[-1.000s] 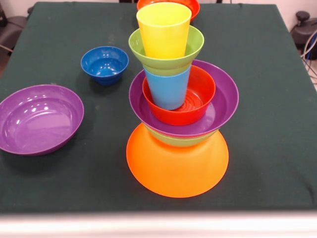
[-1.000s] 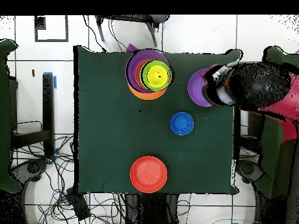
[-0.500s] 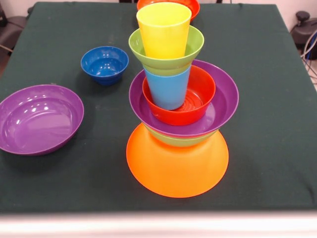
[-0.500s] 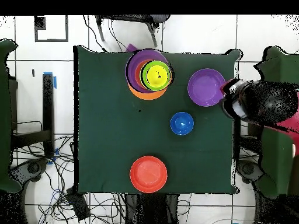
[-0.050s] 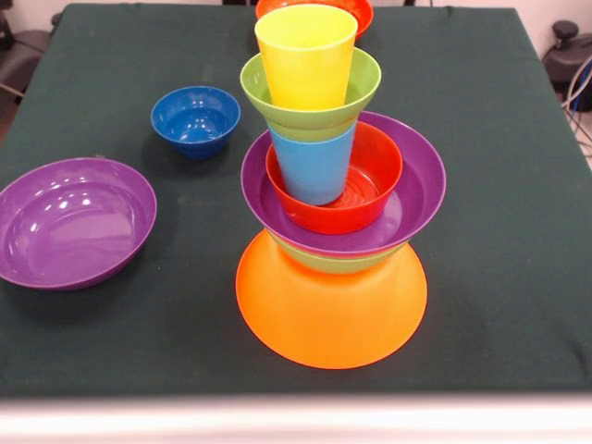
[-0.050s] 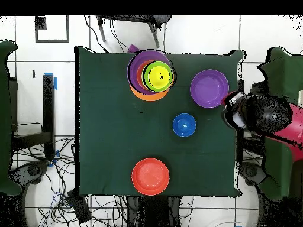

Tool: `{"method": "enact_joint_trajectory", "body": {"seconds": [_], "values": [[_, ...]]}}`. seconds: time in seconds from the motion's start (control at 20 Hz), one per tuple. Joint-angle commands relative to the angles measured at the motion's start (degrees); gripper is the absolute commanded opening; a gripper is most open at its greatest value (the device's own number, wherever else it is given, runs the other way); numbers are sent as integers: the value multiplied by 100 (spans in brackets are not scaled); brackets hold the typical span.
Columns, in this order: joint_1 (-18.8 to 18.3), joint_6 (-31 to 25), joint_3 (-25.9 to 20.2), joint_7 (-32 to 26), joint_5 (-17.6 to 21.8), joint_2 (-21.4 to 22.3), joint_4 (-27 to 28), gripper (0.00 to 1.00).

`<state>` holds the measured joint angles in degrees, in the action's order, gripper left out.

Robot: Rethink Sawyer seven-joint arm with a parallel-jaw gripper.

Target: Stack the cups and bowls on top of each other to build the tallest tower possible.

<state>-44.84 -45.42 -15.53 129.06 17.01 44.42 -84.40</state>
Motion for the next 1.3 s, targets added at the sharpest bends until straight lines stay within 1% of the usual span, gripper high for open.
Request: {"method": "enact_joint_trajectory", "body": {"seconds": [0.05,0.9,1.05,1.3], "values": [[10,485,-493,-1212,517,-496,-802,100],[-291,1496,-405,-849,942,-1032,-1311,100],[-227,1664,-375,-671,981,-1068,-1402,100],[80,1710,-261,-315,939,-844,-1545,100]]}}
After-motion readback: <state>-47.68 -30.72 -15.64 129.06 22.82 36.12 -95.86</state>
